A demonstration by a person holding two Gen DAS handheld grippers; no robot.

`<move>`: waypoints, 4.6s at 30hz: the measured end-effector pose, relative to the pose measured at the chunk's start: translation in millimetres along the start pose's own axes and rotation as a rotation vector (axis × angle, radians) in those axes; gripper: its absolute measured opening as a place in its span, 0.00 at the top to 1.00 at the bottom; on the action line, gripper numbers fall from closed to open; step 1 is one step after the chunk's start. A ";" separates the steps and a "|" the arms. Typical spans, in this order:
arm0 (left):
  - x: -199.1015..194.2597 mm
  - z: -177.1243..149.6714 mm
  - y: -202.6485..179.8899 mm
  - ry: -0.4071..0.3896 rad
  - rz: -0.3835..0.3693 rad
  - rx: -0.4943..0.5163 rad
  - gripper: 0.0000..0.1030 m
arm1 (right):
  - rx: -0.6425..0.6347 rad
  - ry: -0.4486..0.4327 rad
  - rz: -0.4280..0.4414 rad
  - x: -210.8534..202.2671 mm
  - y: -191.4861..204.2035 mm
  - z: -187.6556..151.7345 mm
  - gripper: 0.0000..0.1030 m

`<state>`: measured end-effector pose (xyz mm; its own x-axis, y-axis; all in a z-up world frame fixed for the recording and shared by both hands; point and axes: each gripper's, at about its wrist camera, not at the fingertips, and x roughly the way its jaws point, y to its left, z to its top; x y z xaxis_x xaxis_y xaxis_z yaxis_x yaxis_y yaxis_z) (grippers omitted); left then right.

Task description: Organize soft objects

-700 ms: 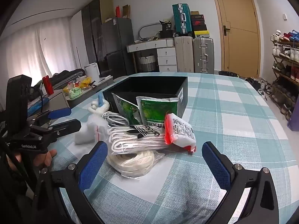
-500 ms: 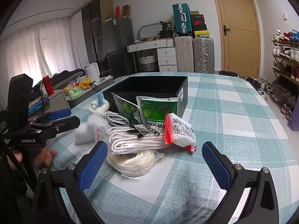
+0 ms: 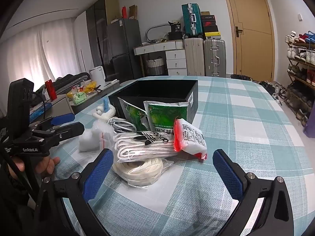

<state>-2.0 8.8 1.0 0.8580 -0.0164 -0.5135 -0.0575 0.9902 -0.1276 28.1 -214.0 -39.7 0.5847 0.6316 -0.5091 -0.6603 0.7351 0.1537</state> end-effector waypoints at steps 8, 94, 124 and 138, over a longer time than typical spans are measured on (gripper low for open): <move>-0.3 -1.0 -0.3 0.001 0.003 0.005 0.00 | 0.000 0.001 0.000 0.6 0.3 1.5 0.00; 4.7 31.8 -2.8 -0.005 0.016 0.070 0.00 | -0.022 0.056 -0.094 1.1 -24.3 32.7 0.00; 58.5 40.8 17.0 0.165 0.066 0.088 0.00 | 0.146 0.233 -0.039 59.1 -71.6 39.4 0.00; 66.0 36.0 24.5 0.201 0.049 0.063 0.00 | 0.255 0.293 0.047 80.5 -75.0 33.1 0.19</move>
<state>71.6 36.9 -5.5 0.7353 0.0107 -0.6776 -0.0592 0.9971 -0.0485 140.3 -210.1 -64.1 0.3729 0.5957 -0.7114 -0.5230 0.7683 0.3691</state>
